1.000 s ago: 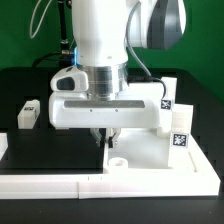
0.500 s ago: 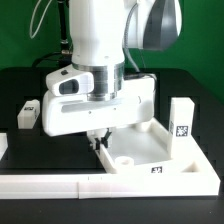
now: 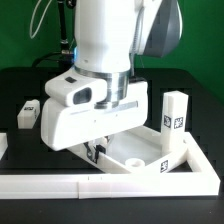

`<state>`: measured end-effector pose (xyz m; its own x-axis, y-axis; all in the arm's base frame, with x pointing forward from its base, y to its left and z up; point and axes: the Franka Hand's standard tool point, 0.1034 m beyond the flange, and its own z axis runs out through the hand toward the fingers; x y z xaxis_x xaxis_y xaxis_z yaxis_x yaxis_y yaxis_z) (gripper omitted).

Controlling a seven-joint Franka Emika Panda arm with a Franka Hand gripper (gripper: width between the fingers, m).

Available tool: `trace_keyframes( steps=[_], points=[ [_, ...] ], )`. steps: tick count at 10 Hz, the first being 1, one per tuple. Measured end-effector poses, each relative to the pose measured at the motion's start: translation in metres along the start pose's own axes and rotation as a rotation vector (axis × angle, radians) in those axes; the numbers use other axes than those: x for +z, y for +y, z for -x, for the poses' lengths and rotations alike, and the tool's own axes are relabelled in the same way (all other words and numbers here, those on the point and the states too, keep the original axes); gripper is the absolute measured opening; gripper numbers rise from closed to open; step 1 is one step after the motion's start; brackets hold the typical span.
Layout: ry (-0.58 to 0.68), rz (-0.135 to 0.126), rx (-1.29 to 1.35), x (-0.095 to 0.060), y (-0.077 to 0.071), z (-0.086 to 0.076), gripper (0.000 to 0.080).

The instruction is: Assemble desk

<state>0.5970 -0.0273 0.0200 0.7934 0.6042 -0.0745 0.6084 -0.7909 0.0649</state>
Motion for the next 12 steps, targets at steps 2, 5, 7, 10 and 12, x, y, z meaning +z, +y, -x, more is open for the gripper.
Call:
trace_keyframes(
  steps=[2,5,7,10,12],
  points=[
    [-0.017,0.016,-0.128,0.001,0.002,0.003,0.0064],
    [-0.023,0.025,-0.298,0.0,0.004,0.002,0.0063],
    [0.009,0.049,-0.414,-0.011,0.0,-0.041,0.0063],
    [-0.087,-0.021,-0.549,-0.018,-0.005,-0.055,0.007],
    [-0.094,-0.019,-0.677,-0.016,-0.002,-0.052,0.0066]
  ],
)
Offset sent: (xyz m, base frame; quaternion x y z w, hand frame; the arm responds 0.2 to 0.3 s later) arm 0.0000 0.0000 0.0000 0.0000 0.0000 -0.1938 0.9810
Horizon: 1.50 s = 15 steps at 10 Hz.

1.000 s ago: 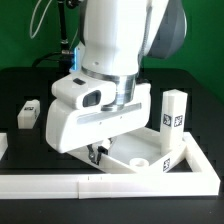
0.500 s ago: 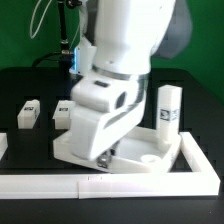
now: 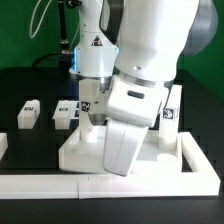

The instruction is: Assemble desk

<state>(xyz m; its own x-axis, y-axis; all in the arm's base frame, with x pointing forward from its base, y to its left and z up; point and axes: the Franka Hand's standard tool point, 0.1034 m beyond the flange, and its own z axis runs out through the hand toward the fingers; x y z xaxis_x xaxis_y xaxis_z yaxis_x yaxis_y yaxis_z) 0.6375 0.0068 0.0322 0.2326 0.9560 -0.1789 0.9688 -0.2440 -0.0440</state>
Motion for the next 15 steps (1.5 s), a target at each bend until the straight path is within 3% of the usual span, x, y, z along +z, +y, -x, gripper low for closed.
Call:
trace_keyframes(
  steps=[2,3,4,6,7,8,9,10,11,12,13,14,15],
  points=[
    [0.0,0.009,-0.065,0.0,0.002,0.0,0.0056],
    [0.018,0.039,-0.068,-0.004,0.006,-0.009,0.0045],
    [0.032,0.053,-0.074,-0.009,0.008,-0.021,0.0035],
    [0.045,0.06,-0.004,-0.014,0.011,-0.03,0.0023],
    [0.044,0.058,-0.003,-0.013,0.011,-0.028,0.0068],
    [0.044,0.058,-0.002,-0.013,0.011,-0.027,0.0203],
    [0.043,0.056,0.006,-0.012,0.01,-0.026,0.0203],
    [0.036,0.044,0.034,-0.009,0.005,-0.019,0.0386],
    [0.025,0.022,0.05,-0.003,-0.007,-0.009,0.0521],
    [0.023,0.019,0.06,0.001,-0.011,0.0,0.0521],
    [0.028,0.028,0.071,0.003,-0.012,0.005,0.0621],
    [0.03,0.029,0.085,0.003,-0.012,0.005,0.0644],
    [0.038,0.046,0.089,0.003,-0.009,0.003,0.0648]
  ],
)
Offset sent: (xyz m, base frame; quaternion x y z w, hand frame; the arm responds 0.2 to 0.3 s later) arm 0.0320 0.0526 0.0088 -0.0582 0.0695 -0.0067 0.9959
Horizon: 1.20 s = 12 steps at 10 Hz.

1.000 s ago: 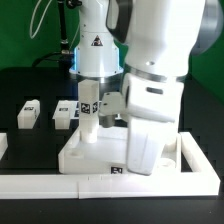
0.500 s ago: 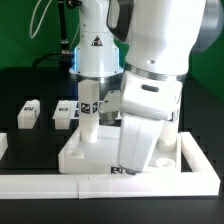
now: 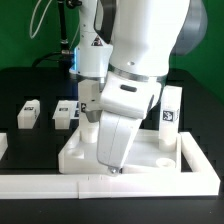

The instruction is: Assemble desk

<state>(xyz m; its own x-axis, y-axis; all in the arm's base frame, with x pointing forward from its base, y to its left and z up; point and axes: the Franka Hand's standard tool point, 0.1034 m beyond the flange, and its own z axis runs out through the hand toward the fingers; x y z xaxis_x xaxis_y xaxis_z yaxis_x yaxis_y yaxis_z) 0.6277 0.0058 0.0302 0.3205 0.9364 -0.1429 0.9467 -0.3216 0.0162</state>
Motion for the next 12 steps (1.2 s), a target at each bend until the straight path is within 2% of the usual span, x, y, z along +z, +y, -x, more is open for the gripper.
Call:
trace_keyframes(
  steps=[3,4,5,6,7,8,9,12],
  points=[
    [0.0,0.0,0.001,0.0,0.0004,0.0008,0.0649],
    [0.0,0.0,0.002,0.0001,0.0005,0.001,0.0566],
    [-0.001,0.0,0.002,0.0004,0.0004,0.0011,0.0384],
    [-0.001,-0.001,0.002,0.0007,0.0003,0.0012,0.0249],
    [-0.001,-0.001,0.002,0.0008,0.0003,0.0014,0.0249],
    [-0.001,-0.001,0.002,0.0009,0.0004,0.0016,0.0076],
    [-0.003,0.0,0.003,0.001,0.0008,0.0029,0.0047],
    [-0.004,0.0,0.001,0.0011,0.0012,0.0041,0.0047]
  ],
)
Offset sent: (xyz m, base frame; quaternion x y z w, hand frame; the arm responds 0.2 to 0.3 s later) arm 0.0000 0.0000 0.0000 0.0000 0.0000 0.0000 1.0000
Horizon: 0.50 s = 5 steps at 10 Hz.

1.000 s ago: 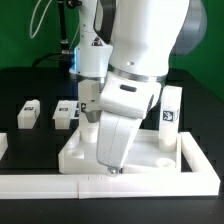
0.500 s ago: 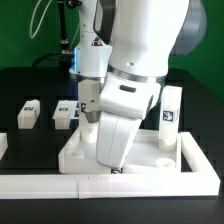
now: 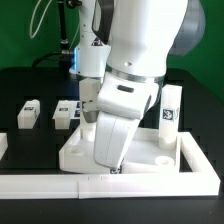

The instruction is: Assemble desk

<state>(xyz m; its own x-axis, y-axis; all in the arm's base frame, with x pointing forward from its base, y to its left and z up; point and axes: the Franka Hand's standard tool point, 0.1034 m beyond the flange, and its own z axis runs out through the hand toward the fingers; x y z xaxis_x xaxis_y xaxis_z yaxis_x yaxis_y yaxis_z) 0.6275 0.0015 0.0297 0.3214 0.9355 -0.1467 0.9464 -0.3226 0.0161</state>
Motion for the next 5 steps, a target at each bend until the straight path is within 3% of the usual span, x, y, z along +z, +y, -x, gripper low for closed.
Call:
trace_keyframes(
  steps=[5],
  points=[
    [0.003,0.025,-0.099,-0.004,0.004,-0.026,0.0048]
  ],
)
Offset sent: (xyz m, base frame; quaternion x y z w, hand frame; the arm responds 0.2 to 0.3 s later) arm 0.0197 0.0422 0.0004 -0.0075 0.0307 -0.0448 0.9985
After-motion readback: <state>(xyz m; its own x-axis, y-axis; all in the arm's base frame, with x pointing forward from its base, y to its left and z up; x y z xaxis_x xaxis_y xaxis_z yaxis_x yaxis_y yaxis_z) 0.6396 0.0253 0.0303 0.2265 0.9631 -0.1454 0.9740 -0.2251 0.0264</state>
